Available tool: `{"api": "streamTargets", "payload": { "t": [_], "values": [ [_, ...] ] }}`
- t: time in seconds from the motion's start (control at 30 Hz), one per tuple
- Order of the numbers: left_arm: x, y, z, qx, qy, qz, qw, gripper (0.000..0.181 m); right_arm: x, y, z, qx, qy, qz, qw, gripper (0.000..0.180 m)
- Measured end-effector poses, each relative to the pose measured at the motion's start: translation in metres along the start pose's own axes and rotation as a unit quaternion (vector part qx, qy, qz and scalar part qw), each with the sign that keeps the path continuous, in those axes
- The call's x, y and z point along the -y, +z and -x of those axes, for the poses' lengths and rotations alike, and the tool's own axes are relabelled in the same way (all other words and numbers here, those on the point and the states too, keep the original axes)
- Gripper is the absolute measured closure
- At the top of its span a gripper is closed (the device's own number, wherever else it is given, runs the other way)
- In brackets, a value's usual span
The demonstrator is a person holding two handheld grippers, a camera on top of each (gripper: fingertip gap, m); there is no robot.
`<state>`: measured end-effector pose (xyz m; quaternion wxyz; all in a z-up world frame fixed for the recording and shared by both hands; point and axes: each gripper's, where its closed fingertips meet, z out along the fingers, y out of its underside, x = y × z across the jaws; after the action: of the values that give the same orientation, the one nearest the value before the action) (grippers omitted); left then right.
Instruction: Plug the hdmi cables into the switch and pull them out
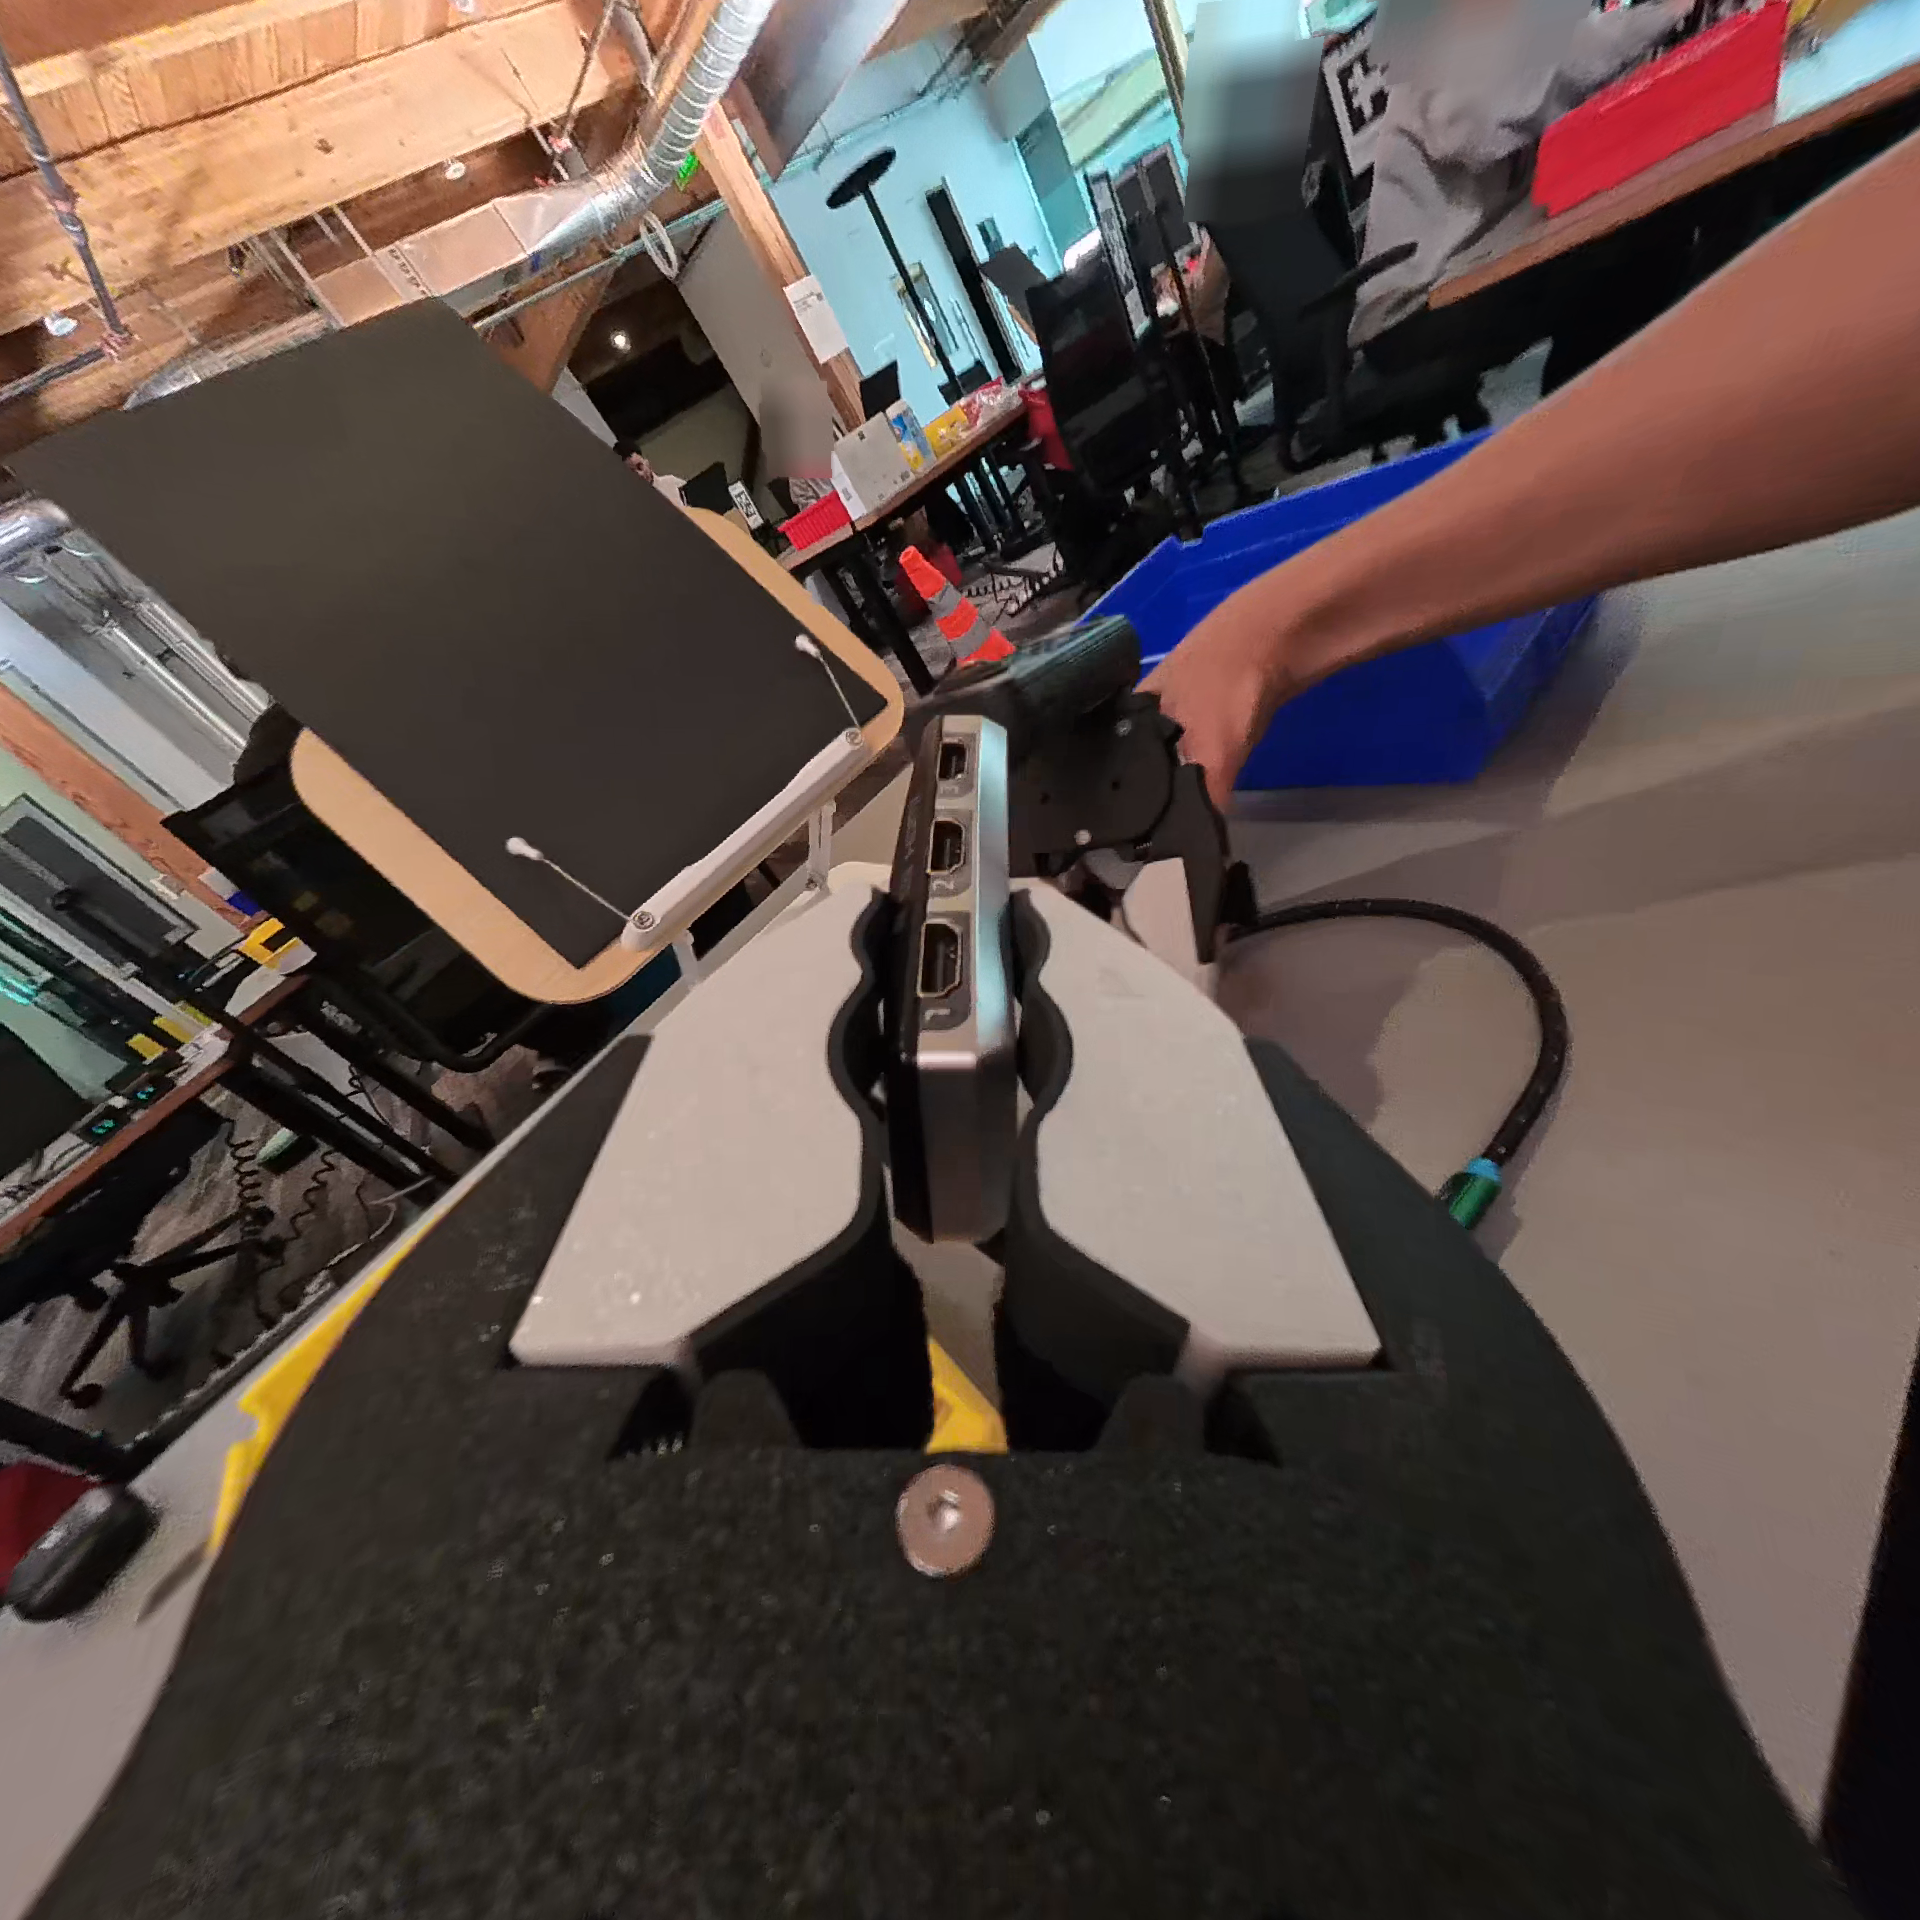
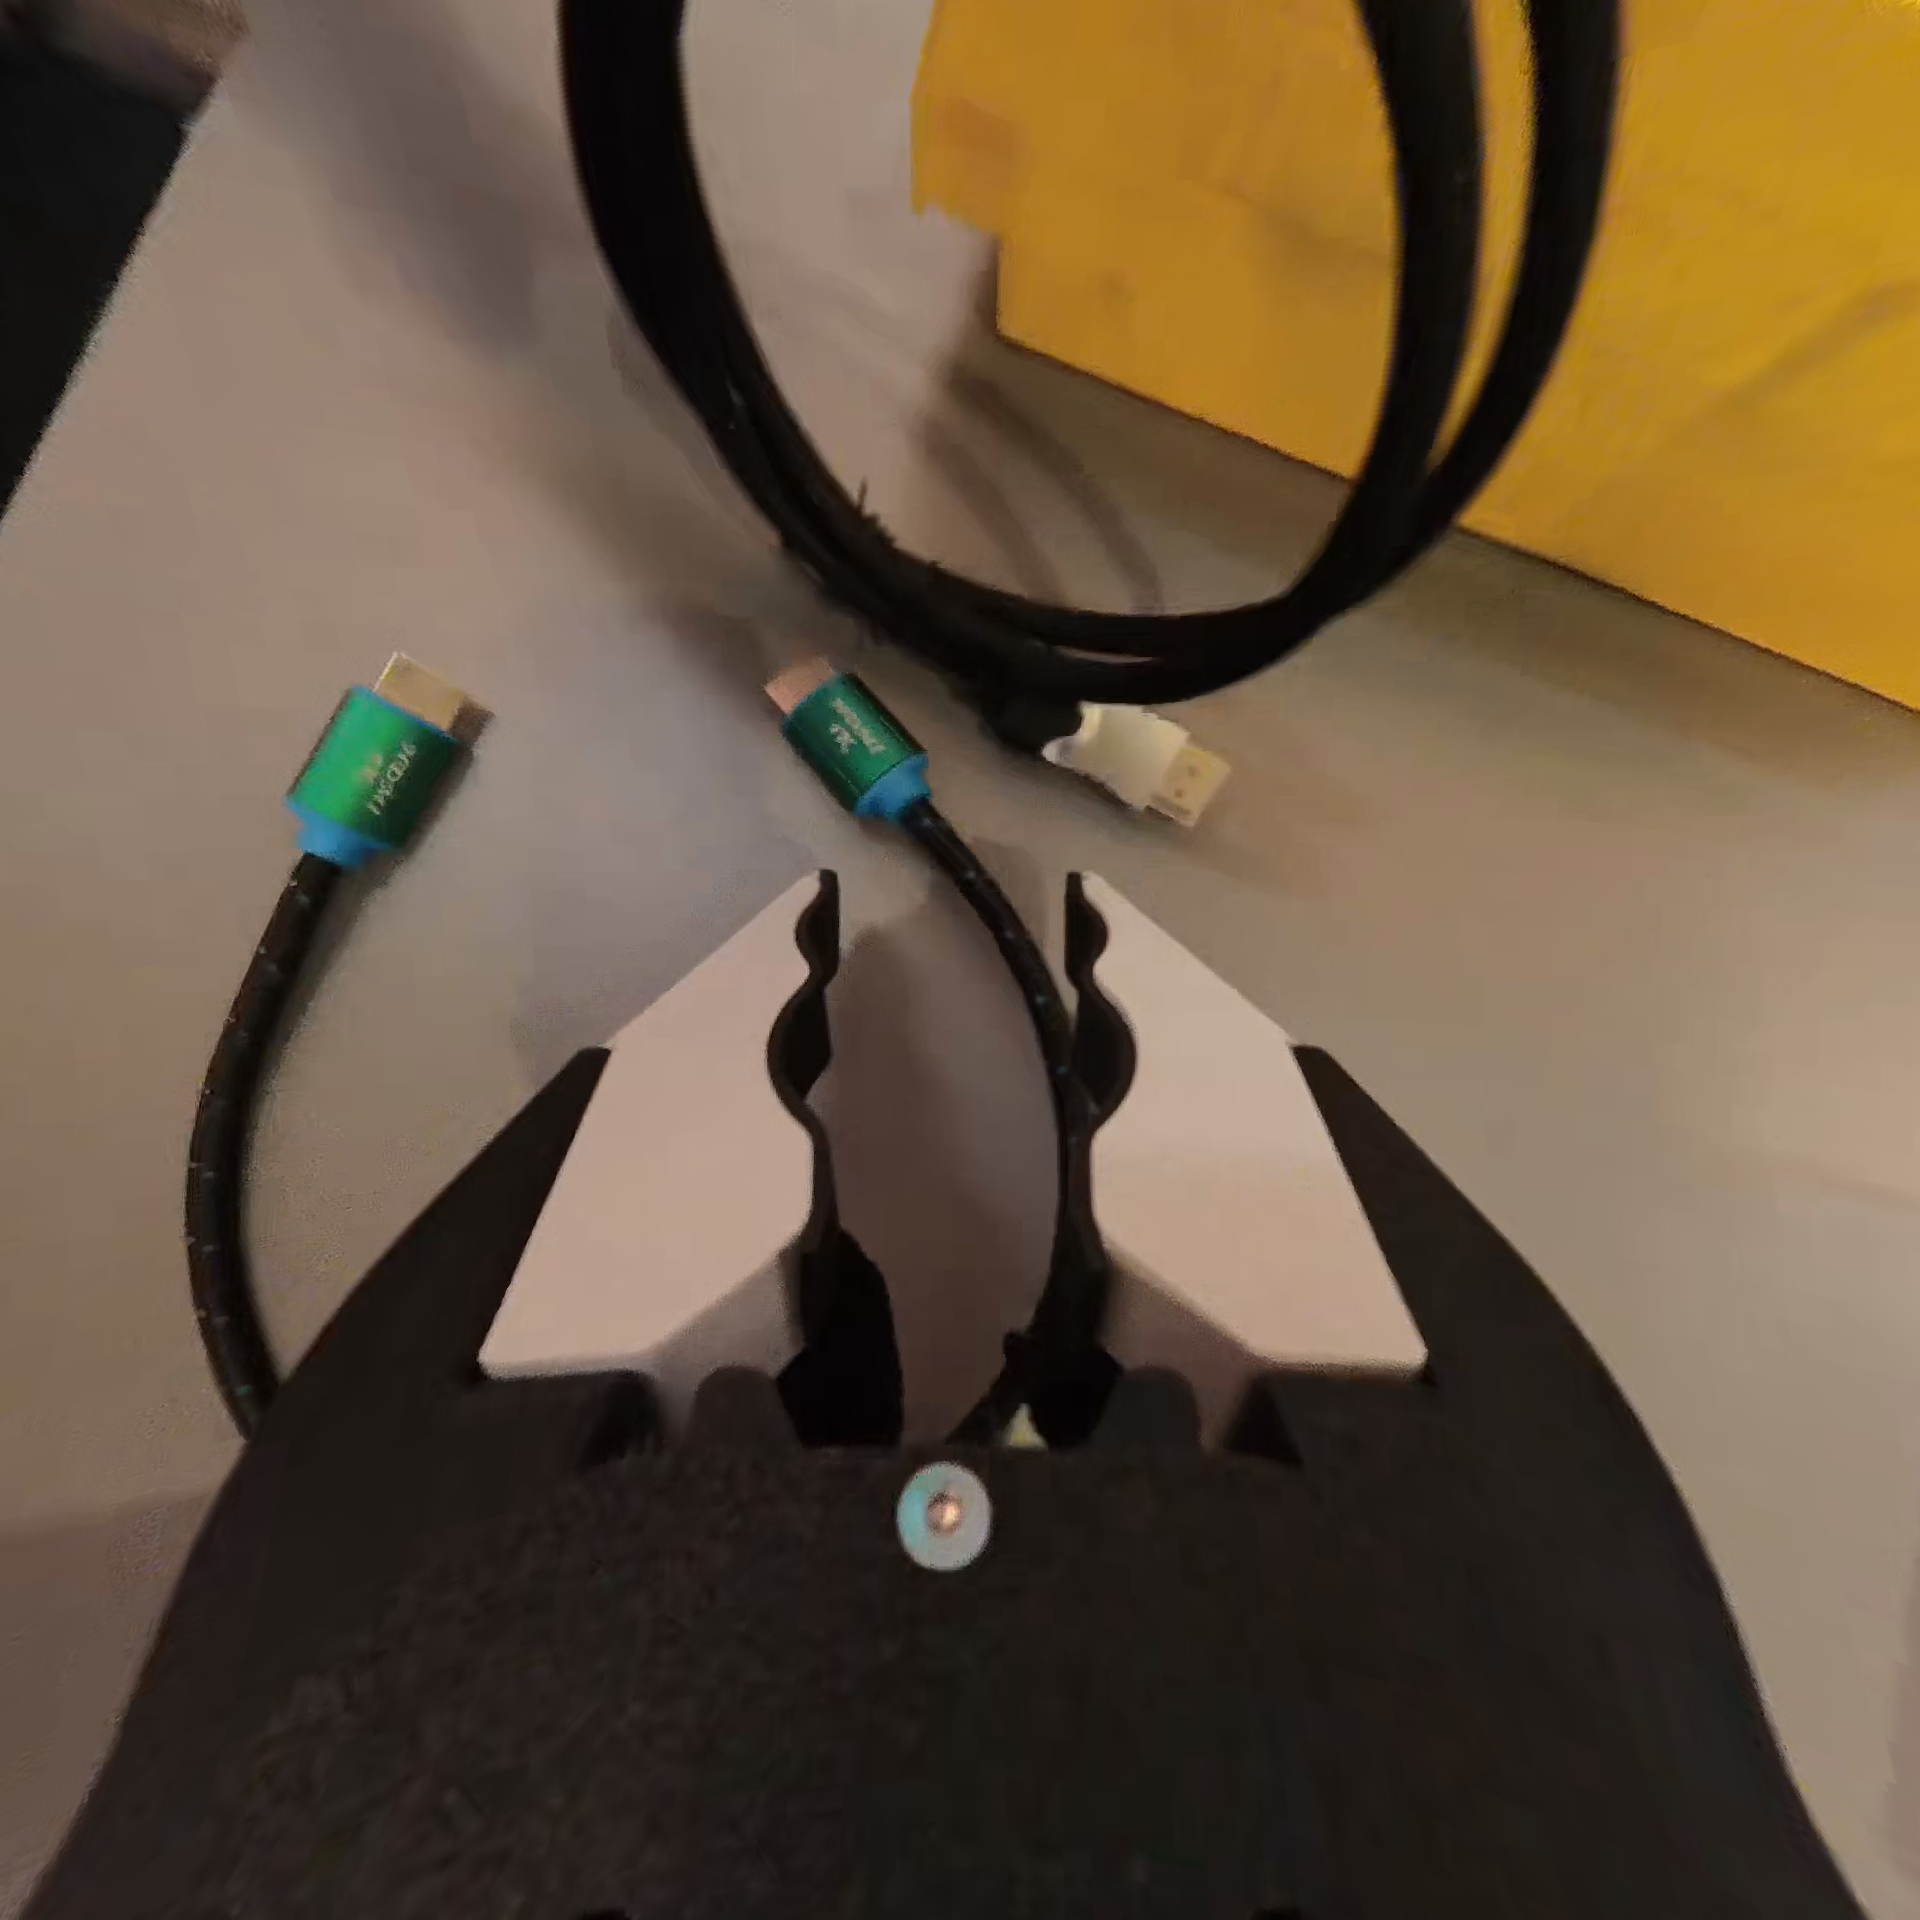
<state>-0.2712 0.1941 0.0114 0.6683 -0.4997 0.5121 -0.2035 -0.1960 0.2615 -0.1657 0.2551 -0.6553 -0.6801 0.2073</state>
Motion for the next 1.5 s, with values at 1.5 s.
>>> {"api": "streamTargets", "payload": {
  "t": [1.5],
  "values": [
    [-0.009,0.004,-0.011,-0.053,-0.045,-0.038,0.997,0.159,-0.06,-0.033,0.104,-0.235,0.355,-0.02,0.904,0.165]
  ]
}}
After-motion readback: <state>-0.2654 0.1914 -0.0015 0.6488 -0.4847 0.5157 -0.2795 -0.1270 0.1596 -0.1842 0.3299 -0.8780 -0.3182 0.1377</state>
